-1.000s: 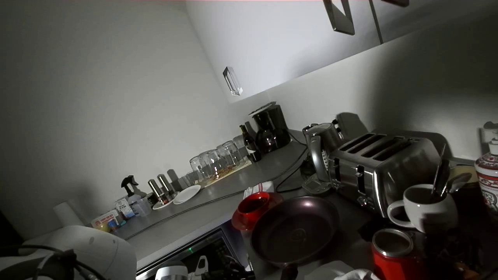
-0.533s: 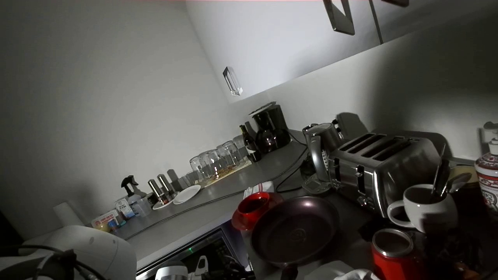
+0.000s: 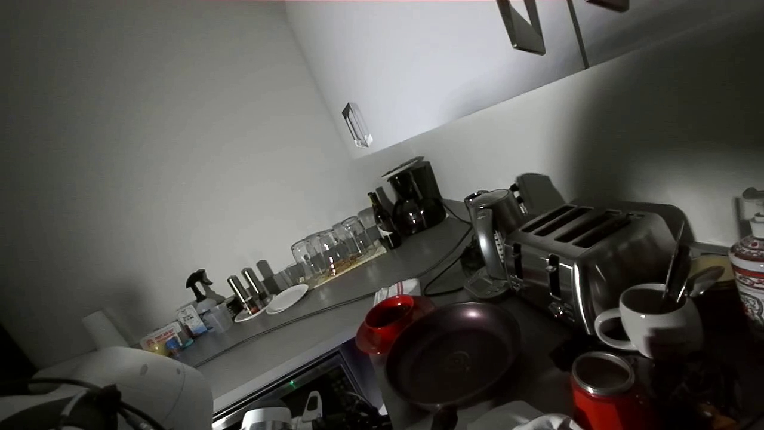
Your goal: Open the topmost drawer
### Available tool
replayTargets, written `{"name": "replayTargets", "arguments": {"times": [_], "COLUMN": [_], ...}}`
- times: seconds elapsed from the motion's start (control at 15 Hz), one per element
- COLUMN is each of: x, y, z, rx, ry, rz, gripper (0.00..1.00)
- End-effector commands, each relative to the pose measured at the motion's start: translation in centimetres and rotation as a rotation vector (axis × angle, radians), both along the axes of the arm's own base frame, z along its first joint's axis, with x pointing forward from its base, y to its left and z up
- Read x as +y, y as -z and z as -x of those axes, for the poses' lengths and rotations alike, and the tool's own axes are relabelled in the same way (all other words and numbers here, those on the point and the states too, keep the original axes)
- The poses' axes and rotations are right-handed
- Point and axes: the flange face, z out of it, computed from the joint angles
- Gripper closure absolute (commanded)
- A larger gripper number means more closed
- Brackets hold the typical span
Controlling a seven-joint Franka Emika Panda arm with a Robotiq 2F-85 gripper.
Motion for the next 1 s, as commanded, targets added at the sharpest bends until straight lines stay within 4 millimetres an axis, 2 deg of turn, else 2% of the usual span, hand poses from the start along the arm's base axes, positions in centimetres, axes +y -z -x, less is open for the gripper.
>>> {"name": "replayTargets", "arguments": {"times": [0.0,0.4,0.93], "x": [1.9,3.7,3.4], "y": [2.0,4.0,3.8], "z": [2.1,5.2,6.1], "rx": [0.052,0.110,0.079], "ry": [-0.034,-0.080,-0.111], "rz": [-0.031,-0.068,-0.079], "gripper": [0.92,0.91,0.91]}}
